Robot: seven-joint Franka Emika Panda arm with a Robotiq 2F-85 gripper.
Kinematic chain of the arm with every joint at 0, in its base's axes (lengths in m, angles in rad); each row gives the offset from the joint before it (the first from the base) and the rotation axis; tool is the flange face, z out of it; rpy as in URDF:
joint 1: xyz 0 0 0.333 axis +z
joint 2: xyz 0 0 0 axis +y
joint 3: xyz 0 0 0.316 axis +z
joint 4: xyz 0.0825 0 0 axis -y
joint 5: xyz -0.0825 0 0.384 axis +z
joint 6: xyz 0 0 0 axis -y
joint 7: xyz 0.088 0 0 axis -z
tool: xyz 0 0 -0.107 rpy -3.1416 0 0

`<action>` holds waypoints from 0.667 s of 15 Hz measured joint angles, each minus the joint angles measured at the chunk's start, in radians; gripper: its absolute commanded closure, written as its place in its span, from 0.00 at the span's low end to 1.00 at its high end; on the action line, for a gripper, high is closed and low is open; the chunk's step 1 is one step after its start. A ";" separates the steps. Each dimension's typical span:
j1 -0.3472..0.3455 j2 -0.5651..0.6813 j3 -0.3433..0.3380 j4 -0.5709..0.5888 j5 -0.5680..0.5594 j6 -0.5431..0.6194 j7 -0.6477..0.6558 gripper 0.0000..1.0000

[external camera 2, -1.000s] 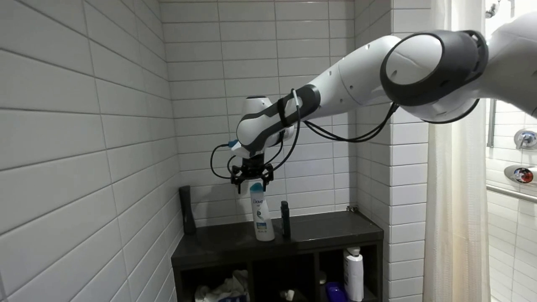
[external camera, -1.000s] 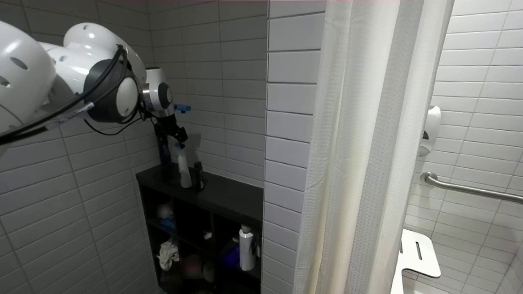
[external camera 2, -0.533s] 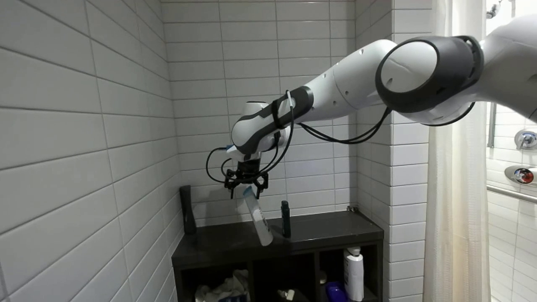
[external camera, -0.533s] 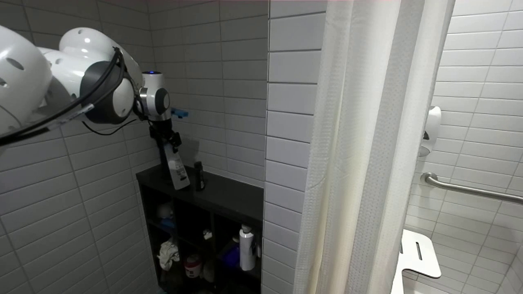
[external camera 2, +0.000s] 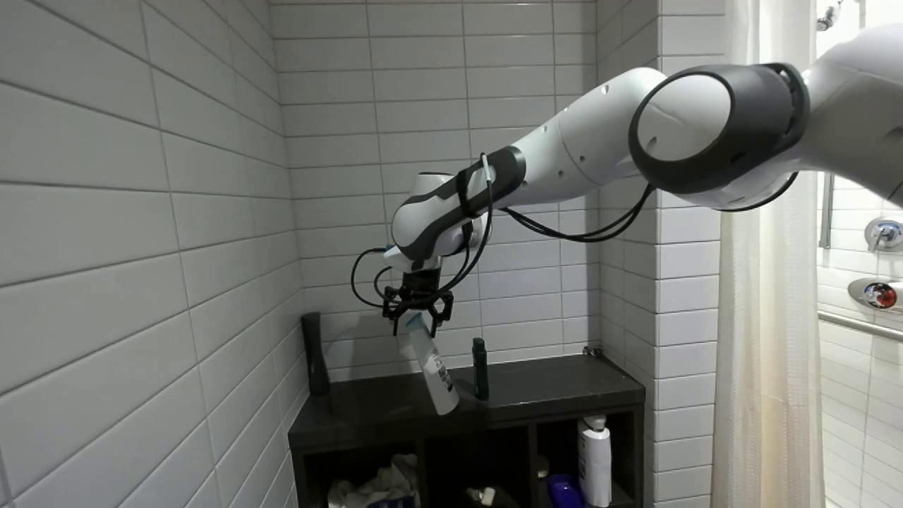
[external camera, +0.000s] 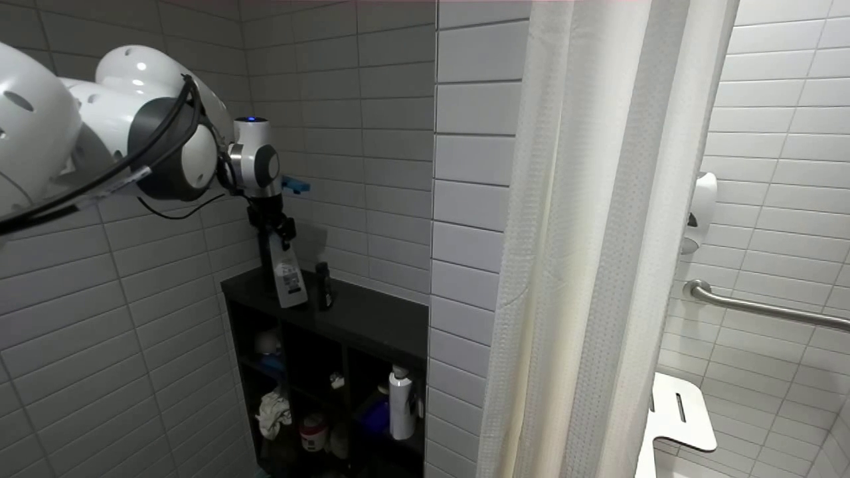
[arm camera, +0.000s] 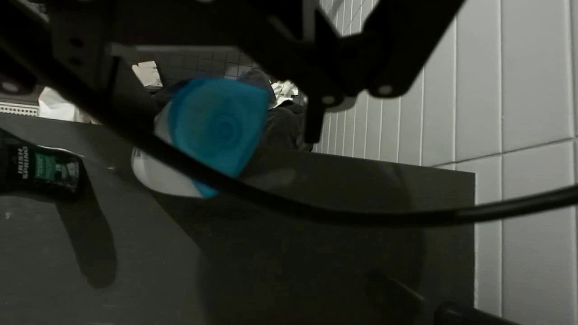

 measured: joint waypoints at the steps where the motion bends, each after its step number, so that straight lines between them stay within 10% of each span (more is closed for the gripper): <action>1: 0.004 0.000 -0.008 0.000 0.000 0.000 0.006 0.56; 10: 0.039 -0.007 -0.063 0.020 -0.008 0.003 0.054 0.76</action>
